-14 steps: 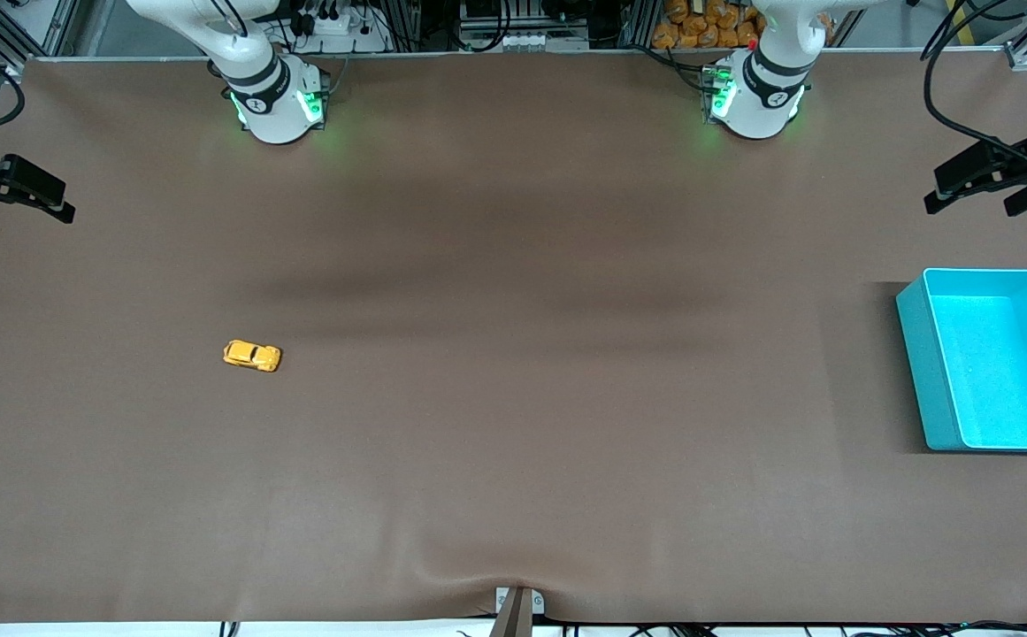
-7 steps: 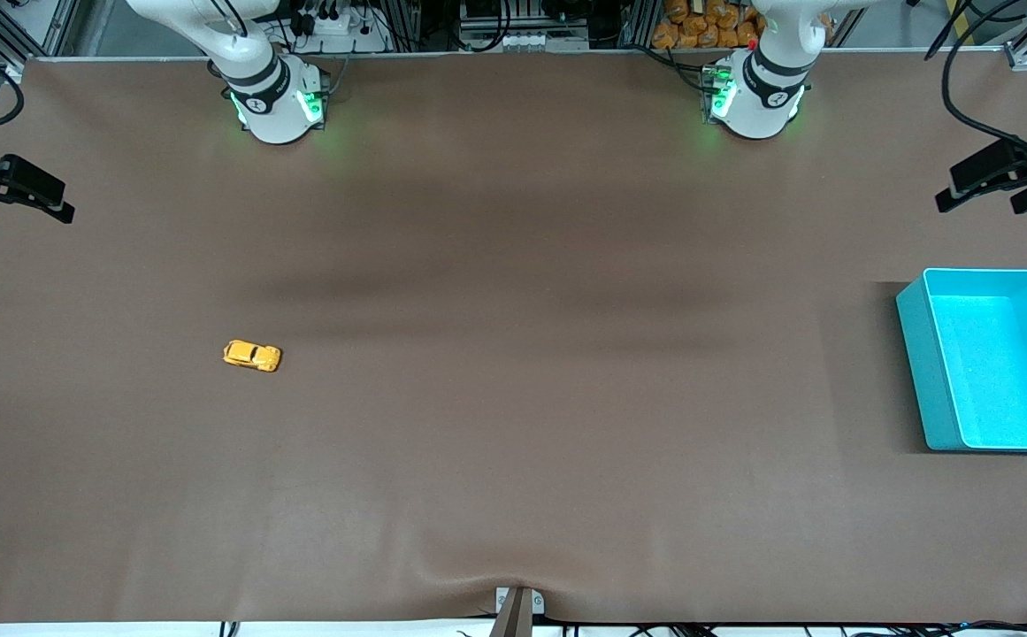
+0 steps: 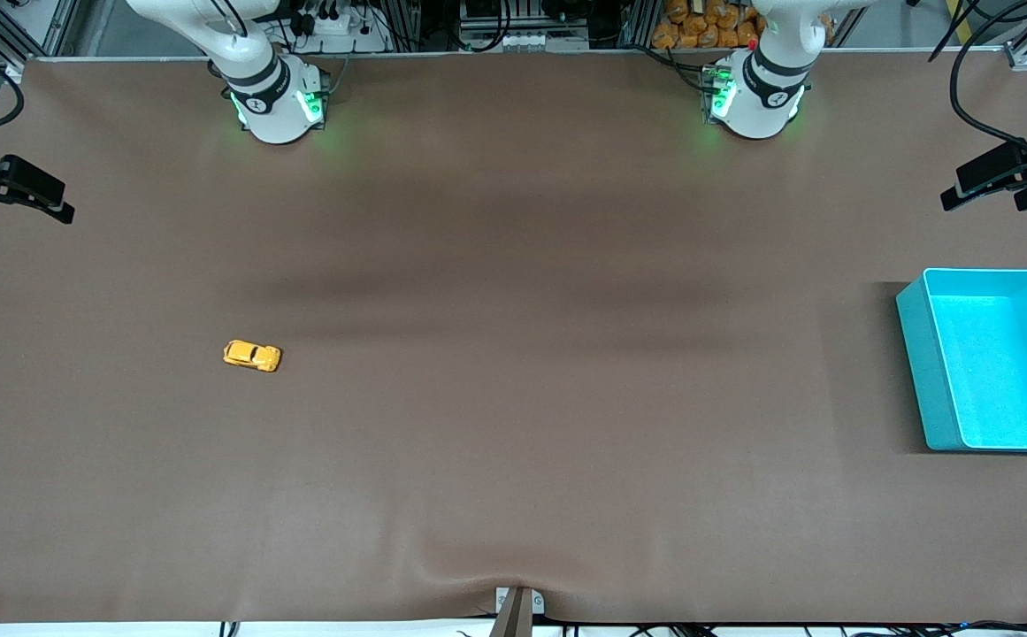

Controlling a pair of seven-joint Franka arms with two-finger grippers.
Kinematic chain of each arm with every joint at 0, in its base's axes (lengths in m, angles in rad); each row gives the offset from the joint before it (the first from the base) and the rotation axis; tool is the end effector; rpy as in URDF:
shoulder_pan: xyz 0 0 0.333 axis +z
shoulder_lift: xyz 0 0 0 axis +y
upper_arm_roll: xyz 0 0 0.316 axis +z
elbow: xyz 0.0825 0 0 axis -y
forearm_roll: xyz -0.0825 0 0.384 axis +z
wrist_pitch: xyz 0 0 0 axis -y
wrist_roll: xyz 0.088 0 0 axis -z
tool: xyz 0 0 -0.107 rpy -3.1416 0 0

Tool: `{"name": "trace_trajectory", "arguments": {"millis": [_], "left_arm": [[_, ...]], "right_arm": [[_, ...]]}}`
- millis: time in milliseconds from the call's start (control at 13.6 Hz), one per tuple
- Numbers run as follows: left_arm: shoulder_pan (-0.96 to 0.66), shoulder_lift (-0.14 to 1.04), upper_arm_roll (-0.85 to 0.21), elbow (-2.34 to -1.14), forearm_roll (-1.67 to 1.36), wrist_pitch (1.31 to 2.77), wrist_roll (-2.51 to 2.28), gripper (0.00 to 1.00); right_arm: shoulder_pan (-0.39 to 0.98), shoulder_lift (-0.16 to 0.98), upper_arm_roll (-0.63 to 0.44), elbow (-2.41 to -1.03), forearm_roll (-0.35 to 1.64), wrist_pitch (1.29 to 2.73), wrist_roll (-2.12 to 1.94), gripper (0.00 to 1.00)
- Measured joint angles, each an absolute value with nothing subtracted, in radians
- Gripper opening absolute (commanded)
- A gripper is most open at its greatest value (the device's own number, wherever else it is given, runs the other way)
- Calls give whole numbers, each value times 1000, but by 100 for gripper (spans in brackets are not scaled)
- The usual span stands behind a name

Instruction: Wind and store yellow beetle car

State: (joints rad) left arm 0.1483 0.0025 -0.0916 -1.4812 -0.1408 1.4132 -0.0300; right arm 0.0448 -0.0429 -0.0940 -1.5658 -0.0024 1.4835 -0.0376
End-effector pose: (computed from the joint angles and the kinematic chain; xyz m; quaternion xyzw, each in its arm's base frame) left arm 0.5389 0.0139 0.6526 0.9963 0.0346 -0.0342 0.0704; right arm 0.5315 -0.0276 0.6426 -0.9998 0.0058 0.0197 0.0017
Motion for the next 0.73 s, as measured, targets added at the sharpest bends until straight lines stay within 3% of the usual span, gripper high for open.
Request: {"name": "trace_trajectory", "arguments": {"millis": [734], "left_arm": [[158,6,-92,-1479,-213,1413,-30,100]], "right_arm": [[45,-41,-96,-1566,-2,1484,-47,100]]}}
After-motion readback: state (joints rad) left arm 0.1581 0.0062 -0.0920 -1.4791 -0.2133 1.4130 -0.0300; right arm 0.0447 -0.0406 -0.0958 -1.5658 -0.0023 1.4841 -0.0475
